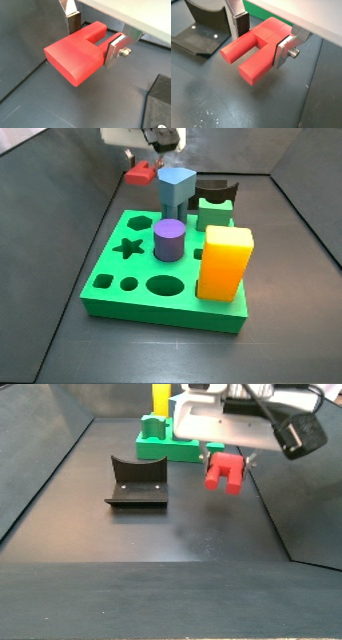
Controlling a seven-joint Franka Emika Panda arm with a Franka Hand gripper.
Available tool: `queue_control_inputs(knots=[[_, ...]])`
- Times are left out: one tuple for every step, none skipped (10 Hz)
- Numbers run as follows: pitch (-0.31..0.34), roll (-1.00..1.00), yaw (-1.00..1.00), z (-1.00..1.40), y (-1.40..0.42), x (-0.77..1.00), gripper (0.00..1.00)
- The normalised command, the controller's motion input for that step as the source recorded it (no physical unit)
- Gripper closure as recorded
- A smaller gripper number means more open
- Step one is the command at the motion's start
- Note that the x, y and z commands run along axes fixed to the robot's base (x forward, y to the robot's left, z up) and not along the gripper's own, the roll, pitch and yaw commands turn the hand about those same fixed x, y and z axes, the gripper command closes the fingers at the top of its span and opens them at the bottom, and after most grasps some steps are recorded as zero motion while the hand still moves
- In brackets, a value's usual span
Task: Pick up the square-circle object. Move up. Place the square-circle object on the fixture. Regrasp the square-circle object. Move to above the board. Insert the square-circle object.
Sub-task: Place the square-circle object on the fixture.
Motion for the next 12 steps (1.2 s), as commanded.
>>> queue_control_inputs(knots=[[0.020,0.03,0.00,1.00,0.01,-0.01,1.00],[0.029,0.04,-0.01,1.00,0.01,-0.02,1.00],[0.035,0.06,-0.02,1.00,0.01,-0.02,1.00],[0.040,0.07,-0.02,1.00,0.01,-0.03,1.00],[0.045,0.08,-0.02,1.00,0.02,-0.03,1.00],[0.053,0.09,-0.01,0.87,0.01,-0.03,1.00],[0.059,0.09,0.00,0.72,0.01,-0.02,1.00],[0.071,0.09,0.01,0.52,0.01,-0.01,1.00],[0.076,0.09,0.02,0.42,0.01,0.00,1.00],[0.088,0.09,0.02,0.22,0.01,0.00,1.00],[0.549,-0.10,1.00,-0.02,-0.47,1.00,1.00],[0.582,-0.10,0.99,-0.03,-0.46,1.00,1.00]])
